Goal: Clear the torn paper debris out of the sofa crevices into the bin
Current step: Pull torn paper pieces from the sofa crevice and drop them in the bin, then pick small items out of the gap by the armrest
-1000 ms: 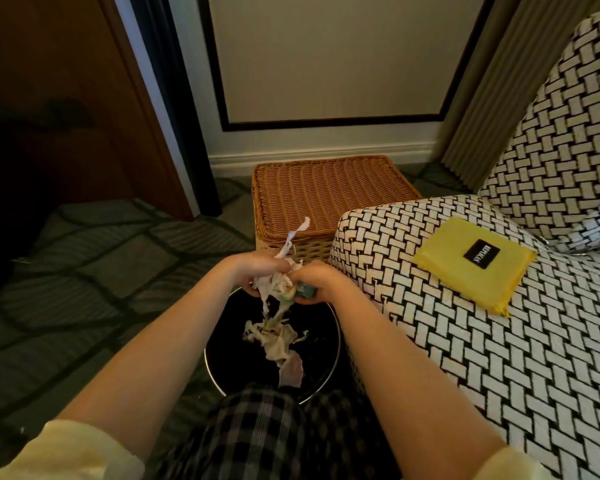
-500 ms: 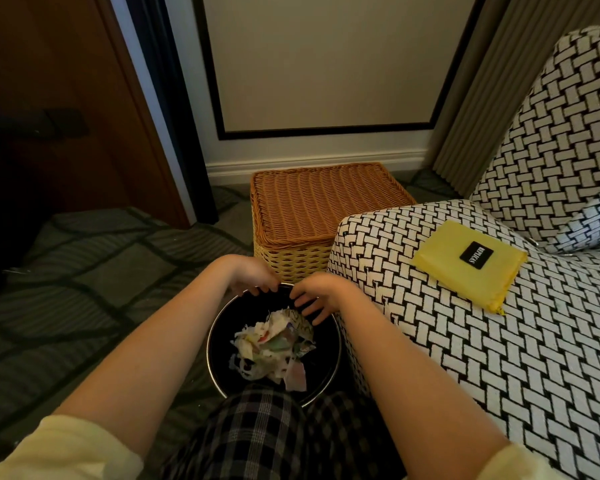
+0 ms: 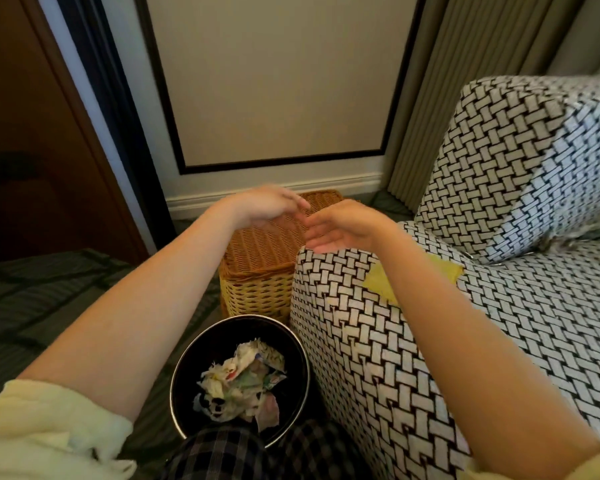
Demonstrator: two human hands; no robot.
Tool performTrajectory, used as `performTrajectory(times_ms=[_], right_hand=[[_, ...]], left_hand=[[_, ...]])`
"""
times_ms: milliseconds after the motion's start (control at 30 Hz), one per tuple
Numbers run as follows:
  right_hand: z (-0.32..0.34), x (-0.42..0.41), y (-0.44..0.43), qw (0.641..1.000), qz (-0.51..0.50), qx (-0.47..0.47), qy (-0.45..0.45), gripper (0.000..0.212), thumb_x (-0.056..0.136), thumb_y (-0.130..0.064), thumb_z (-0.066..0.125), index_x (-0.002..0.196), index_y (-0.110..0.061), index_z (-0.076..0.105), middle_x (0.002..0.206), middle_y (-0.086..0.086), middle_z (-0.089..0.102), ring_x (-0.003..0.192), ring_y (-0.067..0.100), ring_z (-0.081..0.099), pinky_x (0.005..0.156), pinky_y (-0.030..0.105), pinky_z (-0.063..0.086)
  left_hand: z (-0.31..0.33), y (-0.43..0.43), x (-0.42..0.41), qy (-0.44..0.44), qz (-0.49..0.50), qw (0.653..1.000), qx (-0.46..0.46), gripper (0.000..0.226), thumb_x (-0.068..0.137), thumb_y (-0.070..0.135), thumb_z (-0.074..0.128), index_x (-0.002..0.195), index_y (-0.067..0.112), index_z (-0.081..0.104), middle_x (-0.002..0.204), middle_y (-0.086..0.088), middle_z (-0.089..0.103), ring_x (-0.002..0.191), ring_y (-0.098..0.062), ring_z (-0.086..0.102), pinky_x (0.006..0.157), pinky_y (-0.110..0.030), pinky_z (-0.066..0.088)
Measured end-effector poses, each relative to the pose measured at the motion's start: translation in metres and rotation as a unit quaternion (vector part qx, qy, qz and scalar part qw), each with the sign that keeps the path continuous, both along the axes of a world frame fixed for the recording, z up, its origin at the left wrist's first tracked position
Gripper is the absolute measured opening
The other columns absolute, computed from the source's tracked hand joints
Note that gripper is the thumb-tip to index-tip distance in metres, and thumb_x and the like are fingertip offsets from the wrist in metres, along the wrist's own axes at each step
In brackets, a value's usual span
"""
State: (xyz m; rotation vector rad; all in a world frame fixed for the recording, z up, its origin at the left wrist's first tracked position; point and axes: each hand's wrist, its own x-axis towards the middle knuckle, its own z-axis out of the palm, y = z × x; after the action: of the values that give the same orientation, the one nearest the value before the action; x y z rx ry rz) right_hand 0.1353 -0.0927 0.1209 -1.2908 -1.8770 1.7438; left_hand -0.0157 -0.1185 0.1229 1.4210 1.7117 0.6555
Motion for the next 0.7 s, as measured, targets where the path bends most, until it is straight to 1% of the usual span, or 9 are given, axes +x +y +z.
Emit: performTrajectory(times_ms=[100,167,300,400,467,533,600,633,700], right_hand=[[0.012,0.038,0.014,0.997,-0.064,0.036,0.01,0.03,0.094,-0.012,0.049,0.122,0.0,0.054,0.096,0.014,0.064,0.079,0.02,0.064,0.062,0.024,0.056],[0.019,0.065,0.023,0.994,-0.098,0.047,0.005,0.028,0.094,-0.011,0.05,0.119,0.001,0.056,0.089,0.011,0.064,0.077,0.019,0.064,0.068,0.026,0.056],[0.024,0.115,0.036,0.985,-0.164,0.046,0.006,0.028,0.094,-0.009,0.049,0.118,0.003,0.055,0.09,0.012,0.064,0.08,0.021,0.063,0.078,0.029,0.054],[0.024,0.145,0.043,0.979,-0.199,0.034,0.001,0.029,0.093,-0.007,0.05,0.118,0.005,0.055,0.091,0.014,0.064,0.078,0.02,0.063,0.077,0.029,0.054],[0.021,0.159,0.045,0.976,-0.212,0.04,-0.013,0.028,0.091,-0.007,0.053,0.117,0.004,0.057,0.091,0.013,0.065,0.078,0.02,0.064,0.075,0.029,0.056],[0.018,0.174,0.048,0.972,-0.224,0.053,-0.041,0.026,0.091,-0.007,0.053,0.115,0.002,0.058,0.095,0.014,0.066,0.082,0.022,0.064,0.08,0.032,0.055],[0.014,0.187,0.049,0.97,-0.222,0.068,-0.078,0.023,0.092,-0.008,0.052,0.112,0.001,0.06,0.1,0.015,0.066,0.084,0.022,0.064,0.081,0.032,0.054],[0.012,0.196,0.05,0.97,-0.211,0.075,-0.096,0.022,0.092,-0.007,0.051,0.11,0.0,0.061,0.101,0.015,0.066,0.082,0.021,0.063,0.08,0.031,0.054],[0.005,0.211,0.052,0.969,-0.164,0.118,-0.146,0.02,0.091,-0.007,0.053,0.106,-0.003,0.064,0.098,0.012,0.068,0.077,0.017,0.062,0.074,0.027,0.054]], left_hand=[[0.011,0.019,0.03,-0.005,-0.016,1.0,0.025,0.024,0.097,0.012,0.043,0.114,0.021,0.058,0.111,0.002,0.062,0.098,-0.014,0.06,0.085,-0.031,0.049],[0.017,0.031,0.056,-0.001,-0.032,0.999,0.043,0.025,0.097,0.012,0.043,0.114,0.019,0.059,0.111,0.0,0.063,0.1,-0.015,0.06,0.088,-0.032,0.05],[0.025,0.049,0.11,-0.016,-0.077,0.995,0.063,0.029,0.097,0.012,0.042,0.119,0.017,0.059,0.109,-0.001,0.064,0.097,-0.014,0.061,0.086,-0.029,0.051],[0.025,0.059,0.146,-0.012,-0.121,0.991,0.061,0.029,0.096,0.011,0.044,0.118,0.017,0.061,0.112,-0.002,0.064,0.102,-0.016,0.061,0.089,-0.031,0.051],[0.021,0.065,0.164,-0.002,-0.139,0.988,0.065,0.029,0.095,0.012,0.045,0.118,0.018,0.061,0.116,-0.001,0.063,0.103,-0.014,0.06,0.084,-0.027,0.051],[0.017,0.071,0.18,0.01,-0.146,0.987,0.071,0.029,0.094,0.012,0.046,0.12,0.017,0.061,0.118,-0.003,0.063,0.102,-0.015,0.059,0.077,-0.021,0.049],[0.011,0.076,0.193,0.042,-0.157,0.983,0.087,0.029,0.093,0.012,0.049,0.118,0.016,0.063,0.117,-0.007,0.064,0.101,-0.016,0.059,0.072,-0.019,0.048],[0.008,0.079,0.2,0.066,-0.166,0.979,0.097,0.029,0.092,0.013,0.051,0.117,0.016,0.064,0.118,-0.006,0.064,0.101,-0.016,0.059,0.074,-0.02,0.047],[0.001,0.082,0.208,0.108,-0.177,0.972,0.113,0.029,0.09,0.014,0.054,0.117,0.016,0.064,0.12,-0.002,0.063,0.108,-0.015,0.057,0.081,-0.02,0.043]])
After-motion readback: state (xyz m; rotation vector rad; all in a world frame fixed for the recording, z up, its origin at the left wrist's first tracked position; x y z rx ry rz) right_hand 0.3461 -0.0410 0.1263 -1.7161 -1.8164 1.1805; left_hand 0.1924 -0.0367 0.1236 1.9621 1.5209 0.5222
